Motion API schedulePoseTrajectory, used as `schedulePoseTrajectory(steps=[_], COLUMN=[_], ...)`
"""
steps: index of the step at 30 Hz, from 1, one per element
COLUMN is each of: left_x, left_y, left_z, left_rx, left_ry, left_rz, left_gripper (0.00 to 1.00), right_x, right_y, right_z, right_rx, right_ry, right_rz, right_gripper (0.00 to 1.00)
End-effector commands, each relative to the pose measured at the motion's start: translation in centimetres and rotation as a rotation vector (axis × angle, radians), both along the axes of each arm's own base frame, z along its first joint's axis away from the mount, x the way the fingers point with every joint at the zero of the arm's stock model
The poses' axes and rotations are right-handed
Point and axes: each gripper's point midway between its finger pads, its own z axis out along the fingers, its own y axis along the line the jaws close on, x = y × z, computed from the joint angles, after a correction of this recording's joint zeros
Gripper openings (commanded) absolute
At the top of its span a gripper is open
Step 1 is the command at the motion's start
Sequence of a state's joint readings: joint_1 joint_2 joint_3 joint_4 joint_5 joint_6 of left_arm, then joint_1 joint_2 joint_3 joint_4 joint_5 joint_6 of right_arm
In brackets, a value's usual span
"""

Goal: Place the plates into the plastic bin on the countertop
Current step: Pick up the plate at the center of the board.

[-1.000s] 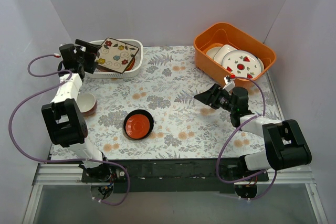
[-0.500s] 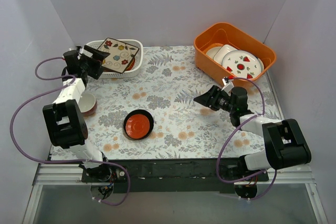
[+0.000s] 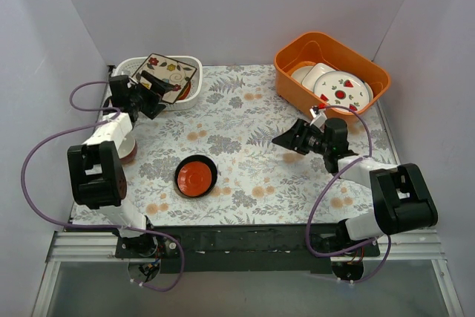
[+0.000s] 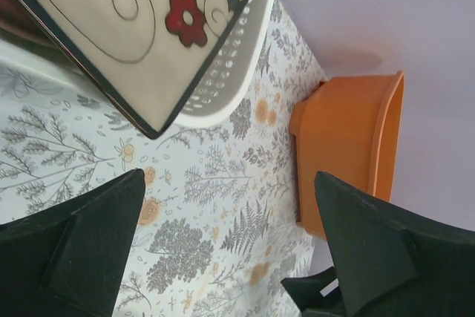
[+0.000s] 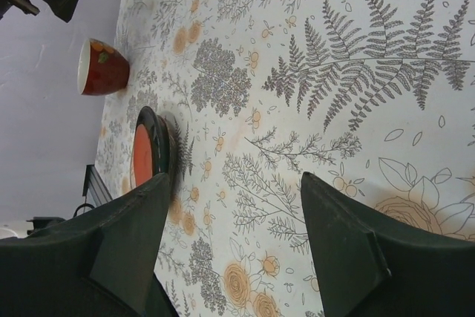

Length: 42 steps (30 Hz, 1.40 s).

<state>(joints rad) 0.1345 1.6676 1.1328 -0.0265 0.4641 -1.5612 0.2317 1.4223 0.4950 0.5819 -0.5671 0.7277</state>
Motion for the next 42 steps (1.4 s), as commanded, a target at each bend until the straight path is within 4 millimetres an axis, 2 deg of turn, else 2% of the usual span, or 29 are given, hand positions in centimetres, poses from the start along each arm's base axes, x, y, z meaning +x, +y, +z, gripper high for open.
schedulePoseTrajectory(steps=[1, 3, 5, 7, 8, 10, 12, 13, 14, 16, 22, 29, 36, 42], left_x=[-2.2, -3.0, -3.9, -4.8, -5.6, -6.6, -7.5, -8.1, -8.8, -9.7, -12.4, -13.9, -14.7, -15.7], left_y=[-1.5, -1.7, -1.5, -1.3, -1.2, -1.0, -0.8, -0.8, -0.8, -0.8, -0.9, -0.6, -0.8, -1.2], left_z=[1.6, 2.8, 2.4, 3.4, 2.7, 3.1, 2.1, 2.3, 1.3, 1.4, -0.4, -2.0, -3.5, -5.1], left_rx=[0.027, 0.038, 0.045, 0.071, 0.078, 0.107, 0.124, 0.137, 0.139, 0.149, 0.174, 0.216, 0.235, 0.241], left_ry=[-0.025, -0.057, -0.057, -0.094, -0.081, -0.097, -0.074, -0.084, -0.061, -0.068, -0.023, 0.029, 0.084, 0.122], left_rz=[-0.032, -0.018, -0.003, 0.014, 0.02, 0.025, 0.033, 0.029, 0.026, 0.024, 0.011, 0.01, 0.0, -0.014], left_gripper=[0.97, 0.96, 0.96, 0.96, 0.96, 0.96, 0.96, 0.96, 0.96, 0.96, 0.96, 0.95, 0.94, 0.93], right_x=[0.4, 0.3, 0.1, 0.3, -0.2, 0.2, -0.4, -0.1, -0.5, -0.9, -2.3, -3.3, -4.4, -5.3], right_y=[1.2, 1.9, 2.5, 3.2, 3.9, 4.7, 5.9, 6.4, 7.1, 8.4, 11.9, 15.7, 18.4, 20.1], right_z=[1.1, 1.3, 1.1, 1.4, 1.2, 1.7, 1.6, 1.9, 1.9, 2.1, 2.2, 3.8, 3.9, 2.8], right_rx=[-0.002, -0.006, -0.023, -0.035, -0.051, -0.065, -0.088, -0.094, -0.099, -0.099, -0.095, -0.094, -0.138, -0.168], right_ry=[-0.041, -0.046, -0.043, -0.054, -0.049, -0.063, -0.067, -0.074, -0.076, -0.083, -0.096, -0.15, -0.17, -0.136], right_rz=[0.076, 0.1, 0.125, 0.142, 0.168, 0.182, 0.221, 0.23, 0.254, 0.294, 0.407, 0.494, 0.558, 0.613], right_gripper=[0.78, 0.78, 0.78, 0.78, 0.78, 0.78, 0.78, 0.78, 0.78, 0.78, 0.77, 0.76, 0.74, 0.65])
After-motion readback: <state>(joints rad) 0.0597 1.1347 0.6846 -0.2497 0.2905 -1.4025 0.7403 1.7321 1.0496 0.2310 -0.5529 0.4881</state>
